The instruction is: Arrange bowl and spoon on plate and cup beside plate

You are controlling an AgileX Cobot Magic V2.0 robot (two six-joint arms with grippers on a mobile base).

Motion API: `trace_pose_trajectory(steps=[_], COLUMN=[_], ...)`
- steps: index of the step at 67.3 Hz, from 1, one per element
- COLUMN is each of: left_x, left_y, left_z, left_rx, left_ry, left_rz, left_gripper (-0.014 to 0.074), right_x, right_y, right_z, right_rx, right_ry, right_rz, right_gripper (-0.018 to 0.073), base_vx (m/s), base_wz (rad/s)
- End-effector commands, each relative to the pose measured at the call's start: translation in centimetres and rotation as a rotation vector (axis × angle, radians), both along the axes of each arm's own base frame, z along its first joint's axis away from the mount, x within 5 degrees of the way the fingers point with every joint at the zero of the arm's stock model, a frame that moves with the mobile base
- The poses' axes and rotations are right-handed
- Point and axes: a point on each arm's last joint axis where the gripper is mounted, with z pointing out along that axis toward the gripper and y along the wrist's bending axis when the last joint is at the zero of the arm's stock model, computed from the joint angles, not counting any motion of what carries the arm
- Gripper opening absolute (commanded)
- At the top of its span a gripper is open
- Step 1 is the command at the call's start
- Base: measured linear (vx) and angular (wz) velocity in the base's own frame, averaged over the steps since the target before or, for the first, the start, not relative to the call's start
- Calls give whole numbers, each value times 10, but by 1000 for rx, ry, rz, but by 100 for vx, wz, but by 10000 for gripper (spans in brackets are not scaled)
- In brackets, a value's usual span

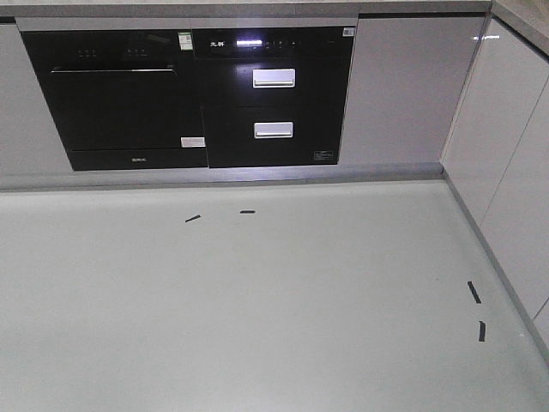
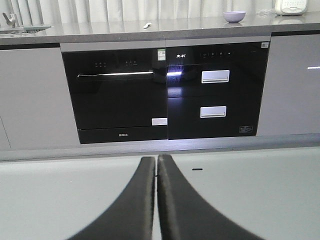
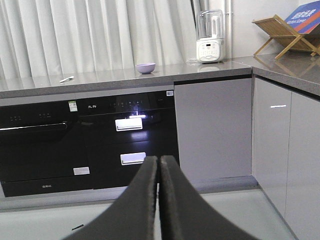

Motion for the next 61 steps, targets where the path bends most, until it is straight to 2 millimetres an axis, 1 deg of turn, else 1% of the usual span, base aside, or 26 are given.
trace_pose_trajectory(steps=[1,61], left_x=[-1,-1], left_y=[-1,-1], left_z=[10,10], left_rx=[-8,-8], left_ry=[-95,-95], left_rz=[-12,-12], left_gripper=[-6,-6], right_x=[-1,-1], right_y=[0,0], right_z=[5,5], right_rx=[-8,-8], right_ry=[-75,-75], right_rz=[-2,-2], right_gripper=[-6,-6], base_vx=[0,0], base_wz=[0,0])
